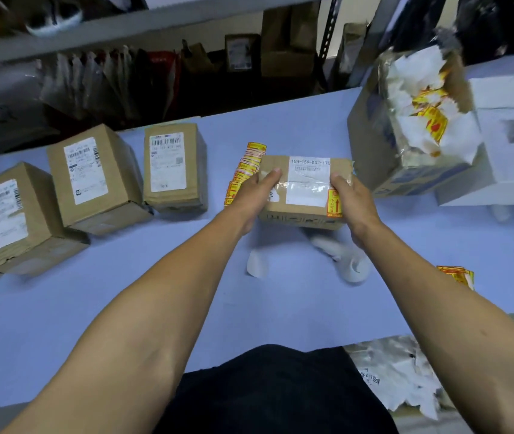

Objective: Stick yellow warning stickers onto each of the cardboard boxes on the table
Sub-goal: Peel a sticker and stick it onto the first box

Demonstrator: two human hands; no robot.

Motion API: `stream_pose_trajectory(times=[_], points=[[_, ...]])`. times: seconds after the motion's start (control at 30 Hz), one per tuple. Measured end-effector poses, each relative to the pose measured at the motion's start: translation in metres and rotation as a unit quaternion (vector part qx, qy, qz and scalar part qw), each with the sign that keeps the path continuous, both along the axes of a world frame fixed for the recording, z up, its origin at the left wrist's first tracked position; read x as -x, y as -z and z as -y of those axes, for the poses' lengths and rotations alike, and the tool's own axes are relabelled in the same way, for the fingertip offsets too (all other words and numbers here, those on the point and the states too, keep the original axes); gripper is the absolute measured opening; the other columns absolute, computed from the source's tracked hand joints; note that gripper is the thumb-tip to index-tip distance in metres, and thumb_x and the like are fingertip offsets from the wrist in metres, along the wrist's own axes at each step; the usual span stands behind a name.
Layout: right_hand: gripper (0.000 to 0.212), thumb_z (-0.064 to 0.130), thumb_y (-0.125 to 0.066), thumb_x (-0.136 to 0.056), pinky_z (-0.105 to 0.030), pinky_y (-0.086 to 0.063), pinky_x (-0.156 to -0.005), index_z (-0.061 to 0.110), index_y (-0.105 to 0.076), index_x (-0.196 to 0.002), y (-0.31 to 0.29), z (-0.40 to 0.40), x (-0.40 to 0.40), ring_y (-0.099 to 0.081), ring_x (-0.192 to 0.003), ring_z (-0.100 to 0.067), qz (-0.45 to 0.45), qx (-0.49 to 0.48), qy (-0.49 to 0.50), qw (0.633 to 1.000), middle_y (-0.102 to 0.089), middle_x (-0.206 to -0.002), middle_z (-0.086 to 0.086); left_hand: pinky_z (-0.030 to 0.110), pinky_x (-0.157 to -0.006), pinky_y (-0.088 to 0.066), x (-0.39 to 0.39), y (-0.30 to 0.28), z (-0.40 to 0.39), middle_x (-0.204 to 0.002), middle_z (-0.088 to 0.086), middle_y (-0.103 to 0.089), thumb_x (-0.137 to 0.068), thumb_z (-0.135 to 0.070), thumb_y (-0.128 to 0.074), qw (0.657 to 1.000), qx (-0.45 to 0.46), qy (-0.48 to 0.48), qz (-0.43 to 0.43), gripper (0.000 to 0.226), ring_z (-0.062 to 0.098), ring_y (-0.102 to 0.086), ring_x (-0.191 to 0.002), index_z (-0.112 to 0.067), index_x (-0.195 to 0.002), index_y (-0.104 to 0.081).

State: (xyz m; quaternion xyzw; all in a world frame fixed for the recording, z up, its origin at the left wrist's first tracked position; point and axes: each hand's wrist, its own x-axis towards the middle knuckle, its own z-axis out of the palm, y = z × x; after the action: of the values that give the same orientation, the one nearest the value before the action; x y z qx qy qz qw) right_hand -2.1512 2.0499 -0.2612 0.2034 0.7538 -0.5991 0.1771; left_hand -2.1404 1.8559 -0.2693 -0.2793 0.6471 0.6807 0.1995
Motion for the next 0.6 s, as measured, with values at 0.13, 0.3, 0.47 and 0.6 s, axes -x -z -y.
stream_pose_trajectory(times=[0.13,0.3,0.47,0.6], points=[[0.030,0.038,-0.052,-0.097,-0.023,-0.049,-0.076,0.024,-0.065,-0.120,0.015,-0.010,0.014,-0.067,-0.092,-0.006,0.017,-0.010,-0.012,1.000,-0.072,-0.105,0.010,0.046,-0.106,-0.048,0.013,0.011,-0.013,-0.120,0.001,-0.072,-0.097,-0.044,-0.056,1.000,0.018,-0.004,0.025,0.042,0.022,-0.068,-0.110,-0.022,-0.132,-0.058],[0.024,0.042,-0.054,-0.094,-0.015,-0.050,-0.070,0.028,-0.066,-0.110,0.023,-0.012,0.024,-0.069,-0.084,0.001,0.025,-0.012,-0.018,0.999,-0.073,-0.097,0.016,0.038,-0.102,-0.049,0.017,0.016,-0.015,-0.123,-0.002,-0.070,-0.099,-0.045,-0.053,0.999,0.035,-0.004,0.022,0.042,0.018,-0.067,-0.111,-0.024,-0.134,-0.056],[0.014,0.042,-0.054,-0.094,-0.007,-0.047,-0.058,0.034,-0.065,-0.094,0.019,-0.013,0.025,-0.067,-0.073,0.009,0.022,-0.023,-0.027,0.999,-0.072,-0.085,0.022,0.034,-0.099,-0.050,0.018,0.013,-0.014,-0.124,-0.003,-0.069,-0.098,-0.047,-0.054,0.998,0.052,0.008,0.016,0.043,0.018,-0.065,-0.113,-0.024,-0.135,-0.057],[0.033,0.048,-0.052,-0.094,-0.026,-0.049,-0.080,0.028,-0.062,-0.119,0.011,-0.014,0.024,-0.066,-0.099,-0.013,-0.013,-0.105,-0.072,0.992,-0.070,-0.105,0.010,0.031,-0.095,-0.052,0.017,0.004,-0.013,-0.120,-0.004,-0.069,-0.097,-0.048,-0.056,0.991,0.131,0.028,-0.009,0.041,0.017,-0.065,-0.109,-0.023,-0.129,-0.061]])
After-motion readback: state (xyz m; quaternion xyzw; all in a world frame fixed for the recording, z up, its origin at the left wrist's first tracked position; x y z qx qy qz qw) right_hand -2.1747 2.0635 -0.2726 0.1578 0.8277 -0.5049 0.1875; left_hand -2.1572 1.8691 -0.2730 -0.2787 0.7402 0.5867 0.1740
